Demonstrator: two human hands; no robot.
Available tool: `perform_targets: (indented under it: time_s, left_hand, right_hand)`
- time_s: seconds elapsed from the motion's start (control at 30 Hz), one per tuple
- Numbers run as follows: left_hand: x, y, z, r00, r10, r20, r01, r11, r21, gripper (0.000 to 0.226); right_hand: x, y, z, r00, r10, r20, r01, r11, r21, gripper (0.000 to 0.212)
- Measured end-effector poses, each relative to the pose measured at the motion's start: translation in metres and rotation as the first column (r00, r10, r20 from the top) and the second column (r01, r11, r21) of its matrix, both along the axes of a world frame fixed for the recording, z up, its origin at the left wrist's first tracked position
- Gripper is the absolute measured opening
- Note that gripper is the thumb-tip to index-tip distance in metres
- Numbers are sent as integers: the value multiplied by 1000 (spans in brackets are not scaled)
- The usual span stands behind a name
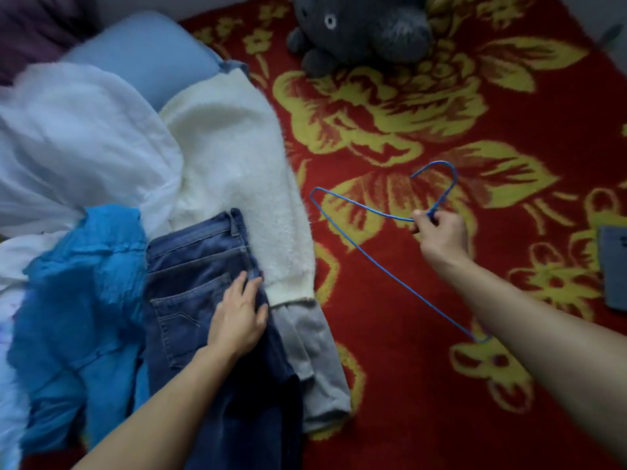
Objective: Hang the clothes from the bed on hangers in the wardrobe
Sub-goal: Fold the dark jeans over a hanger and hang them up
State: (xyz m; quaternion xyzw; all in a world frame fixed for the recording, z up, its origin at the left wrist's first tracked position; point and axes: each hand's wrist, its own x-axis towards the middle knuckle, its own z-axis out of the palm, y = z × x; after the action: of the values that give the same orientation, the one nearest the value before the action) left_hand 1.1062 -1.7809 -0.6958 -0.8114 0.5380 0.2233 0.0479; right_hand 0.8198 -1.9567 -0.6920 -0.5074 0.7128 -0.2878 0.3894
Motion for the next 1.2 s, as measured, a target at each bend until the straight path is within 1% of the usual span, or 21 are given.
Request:
perform_targets:
  time_s: [0.07, 0.17, 0.27, 0.37, 0.4, 0.43, 0.47, 0.53, 0.57, 0.6, 0.67, 0.73, 0.8, 0.83, 0.87, 0.9, 0.97, 1.03, 1.07, 1.13, 1.2]
  left_hand:
    - [10, 6, 13, 997, 67, -35, -70, 995, -69, 45]
    - [39, 24, 24, 968, 234, -88, -243, 963, -118, 32]
    - [74, 46, 27, 922, 365, -128, -384, 906, -178, 24]
    - [110, 62, 31, 892, 435, -122, -451, 842, -296, 20]
    - [123, 65, 33, 882, 456, -119, -467, 815, -344, 19]
    - [137, 66, 36, 872, 476, -115, -480, 784, -393, 19]
    - [152, 66, 41, 862, 495, -111, -490, 753, -439, 20]
    - [181, 60, 51, 857, 506, -98, -480, 716, -508, 22]
    - [194, 54, 56, 867, 489, -92, -458, 714, -530, 23]
    - [205, 45, 61, 885, 457, -92, -429, 721, -544, 23]
    - [218, 18, 69, 924, 363, -120, -367, 753, -547, 24]
    - [221, -18, 67, 953, 251, -170, -303, 804, -511, 23]
    - [220, -57, 51, 955, 150, -255, -245, 885, -396, 19]
    - [218, -74, 40, 944, 117, -308, -213, 929, -301, 19]
    - [216, -87, 27, 933, 96, -347, -173, 965, -197, 25]
    - [213, -96, 14, 932, 76, -353, -121, 987, -105, 34]
    - [212, -104, -10, 945, 23, -327, -22, 1000, 7, 55]
    - [215, -105, -26, 953, -26, -301, 34, 999, 22, 68]
    - [217, -104, -30, 961, -55, -272, 57, 998, 1, 71]
    - [219, -99, -31, 977, -102, -187, 92, 994, -59, 69]
    - [218, -87, -27, 979, -157, -131, 144, 984, -101, 63]
  right_hand:
    - [43, -11, 28, 982, 189, 31, -184, 977, -106, 23]
    - [114, -13, 62, 909, 416, 7, -402, 883, -241, 12]
    - [178, -5, 80, 820, 560, -116, -559, 744, -366, 14]
    - [237, 9, 77, 717, 673, -182, -673, 599, -435, 17]
    - [254, 15, 71, 672, 707, -220, -716, 545, -436, 20]
    - [269, 22, 61, 621, 736, -270, -767, 499, -403, 23]
    - [280, 28, 47, 561, 761, -326, -820, 460, -339, 24]
    - [293, 45, 20, 458, 781, -423, -888, 422, -183, 17]
    - [294, 55, 9, 438, 772, -460, -896, 417, -154, 17]
    - [292, 63, -3, 436, 755, -491, -896, 412, -162, 18]
    - [288, 76, -23, 464, 715, -523, -884, 410, -224, 22]
    - [285, 80, -36, 497, 707, -503, -868, 411, -279, 28]
    - [284, 82, -44, 521, 707, -478, -853, 415, -317, 31]
    - [283, 85, -49, 532, 698, -478, -846, 417, -332, 33]
    - [282, 87, -53, 539, 686, -489, -841, 409, -353, 35]
    - [281, 89, -57, 542, 675, -500, -839, 401, -368, 36]
    - [282, 93, -62, 552, 657, -513, -832, 398, -386, 36]
    - [283, 96, -66, 564, 645, -516, -824, 401, -400, 36]
    - [282, 98, -67, 565, 646, -513, -824, 403, -399, 35]
    - [280, 105, -67, 555, 654, -513, -831, 406, -381, 34]
    - [275, 114, -62, 524, 669, -527, -851, 394, -346, 33]
